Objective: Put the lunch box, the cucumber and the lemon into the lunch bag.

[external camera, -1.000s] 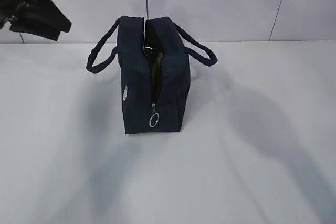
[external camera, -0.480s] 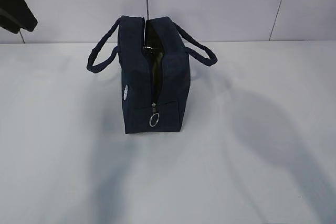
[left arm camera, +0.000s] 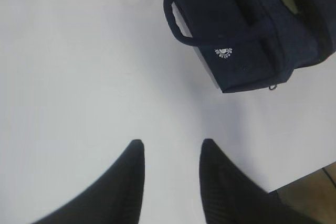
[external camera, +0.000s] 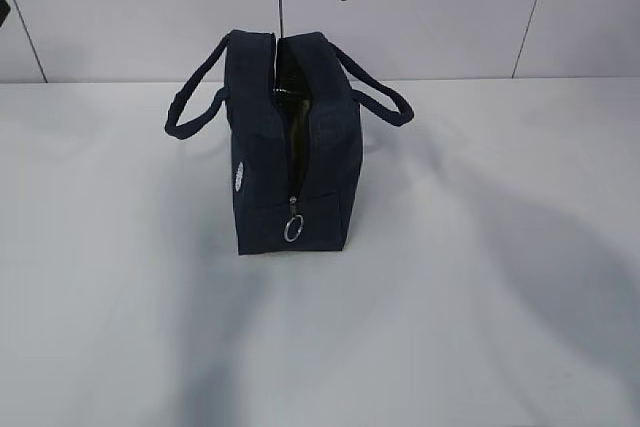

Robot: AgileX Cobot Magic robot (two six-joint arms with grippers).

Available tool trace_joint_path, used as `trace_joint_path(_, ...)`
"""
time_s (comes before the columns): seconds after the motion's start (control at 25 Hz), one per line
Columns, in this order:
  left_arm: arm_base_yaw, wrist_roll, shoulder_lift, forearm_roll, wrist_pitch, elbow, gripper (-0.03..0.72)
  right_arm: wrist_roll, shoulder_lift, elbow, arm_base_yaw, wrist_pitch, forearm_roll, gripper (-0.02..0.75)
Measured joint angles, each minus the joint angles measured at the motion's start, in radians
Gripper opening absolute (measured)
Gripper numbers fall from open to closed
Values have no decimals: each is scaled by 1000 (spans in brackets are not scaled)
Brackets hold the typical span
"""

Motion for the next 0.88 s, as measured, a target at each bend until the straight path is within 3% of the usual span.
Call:
trace_joint_path(0.28, 0, -1, -133, 30, 4, 121, 238, 2, -288, 533, 0, -472, -12, 442)
trace_joint_path(0.52, 0, -1, -228, 31, 8, 151, 238, 2, -463, 929, 0, -782, -12, 442)
trace_joint_path(0.68, 0, -1, -254, 31, 10, 153, 238, 2, -483, 1073, 0, -905, -3, 442)
trace_joint_path(0.88, 0, -1, -257, 31, 12, 153, 238, 4, -398, 1105, 0, -946, 11, 442)
